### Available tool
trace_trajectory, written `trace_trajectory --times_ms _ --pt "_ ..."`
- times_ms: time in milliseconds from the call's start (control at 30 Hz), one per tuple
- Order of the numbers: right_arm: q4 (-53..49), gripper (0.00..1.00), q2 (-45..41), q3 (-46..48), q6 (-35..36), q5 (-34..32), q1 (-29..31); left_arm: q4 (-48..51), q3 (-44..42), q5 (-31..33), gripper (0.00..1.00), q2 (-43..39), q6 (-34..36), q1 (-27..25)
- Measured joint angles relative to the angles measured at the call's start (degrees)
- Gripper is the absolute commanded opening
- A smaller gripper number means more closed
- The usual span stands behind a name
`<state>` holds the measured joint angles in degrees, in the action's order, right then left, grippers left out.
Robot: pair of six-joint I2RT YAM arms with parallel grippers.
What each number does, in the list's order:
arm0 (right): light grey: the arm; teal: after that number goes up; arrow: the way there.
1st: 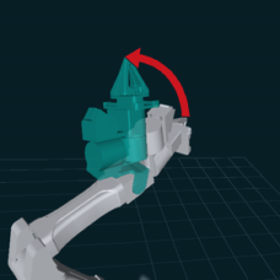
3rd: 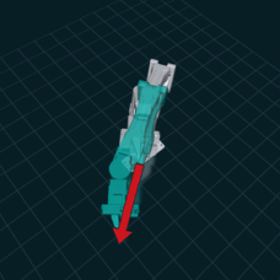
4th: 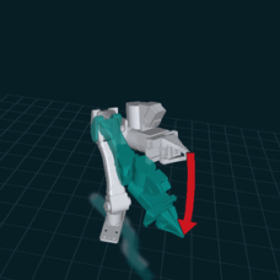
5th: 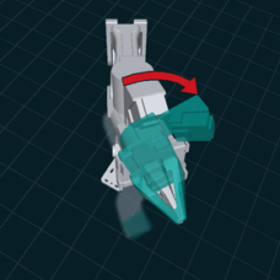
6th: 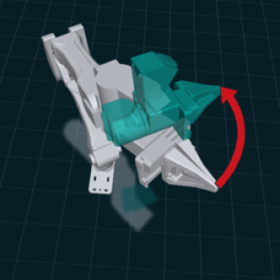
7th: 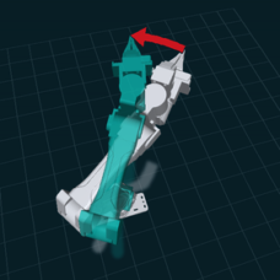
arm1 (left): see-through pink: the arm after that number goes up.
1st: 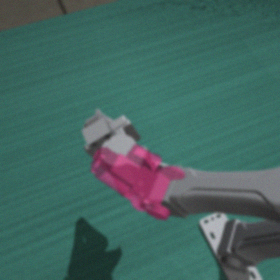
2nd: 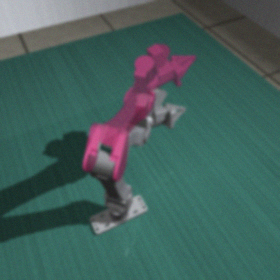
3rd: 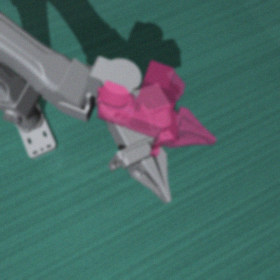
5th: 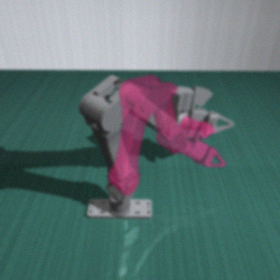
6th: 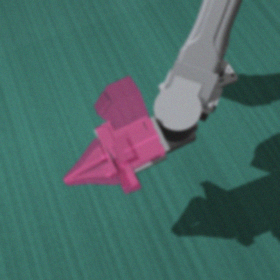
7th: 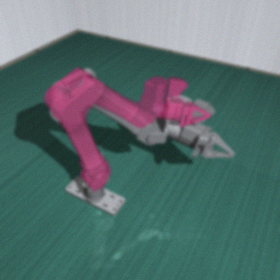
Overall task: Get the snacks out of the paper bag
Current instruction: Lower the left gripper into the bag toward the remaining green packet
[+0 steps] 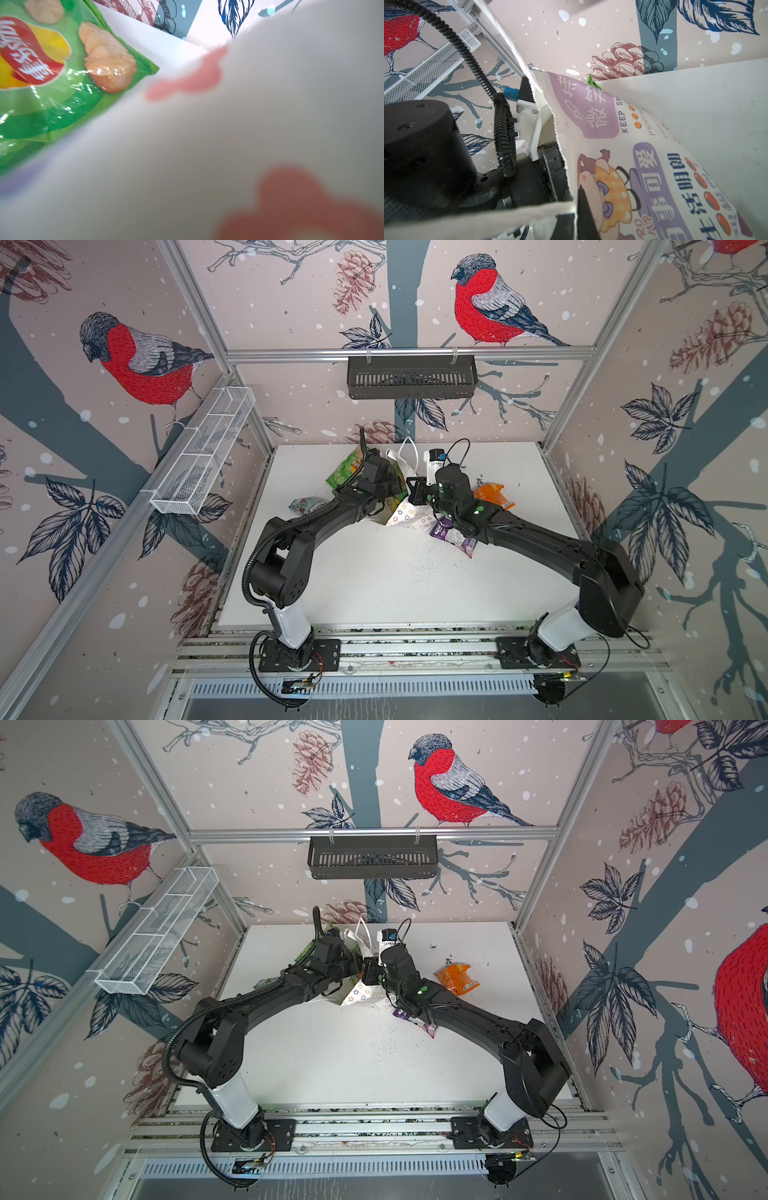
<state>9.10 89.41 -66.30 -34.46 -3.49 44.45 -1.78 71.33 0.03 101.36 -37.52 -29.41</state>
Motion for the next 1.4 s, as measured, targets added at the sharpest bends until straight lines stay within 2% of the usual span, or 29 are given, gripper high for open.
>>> trace_trajectory --times_ms 133,233,400,500,1133,1167,1200,1233,1333,1400 --pt "0.0 0.0 -0.3 0.2 0.0 0.3 -0.2 0.9 -0.1 0.4 0.25 -0.3 0.0 0.0" --pt "0.0 0.0 -0.7 0.7 0.0 0.3 -0.2 1.2 -0.3 0.9 0.14 -0.7 0.0 0.0" --pt "0.2 0.0 -1.0 1.3 0.0 0.5 -0.2 1.2 -1.0 1.5 0.1 -1.1 0.1 0.0" --pt "0.2 0.0 -1.3 1.4 0.0 0.5 -0.2 1.3 -1.2 1.6 0.0 -1.6 0.1 0.0" --pt "0.4 0.0 -1.4 1.8 -0.2 0.5 -0.3 2.1 -1.9 3.1 0.0 -4.9 2.0 0.0" --pt "0.4 0.0 -1.4 1.8 -0.2 0.5 -0.3 2.1 -1.9 3.0 0.17 -4.9 2.0 0.0" --pt "0.4 0.0 -1.5 1.8 -0.2 0.5 -0.3 2.1 -1.9 3.0 0.39 -4.8 2.0 0.0" --pt "0.4 0.0 -1.5 1.8 -0.2 0.5 -0.3 2.1 -1.6 2.9 0.48 -4.4 2.0 0.0" --pt "0.4 0.0 -1.5 1.8 -0.2 0.5 -0.3 2.1 -0.6 1.6 0.64 -2.9 1.9 0.0" --pt "0.3 0.0 -1.5 1.8 -0.2 0.4 -0.3 2.1 -0.1 1.2 0.71 -1.8 1.4 0.0"
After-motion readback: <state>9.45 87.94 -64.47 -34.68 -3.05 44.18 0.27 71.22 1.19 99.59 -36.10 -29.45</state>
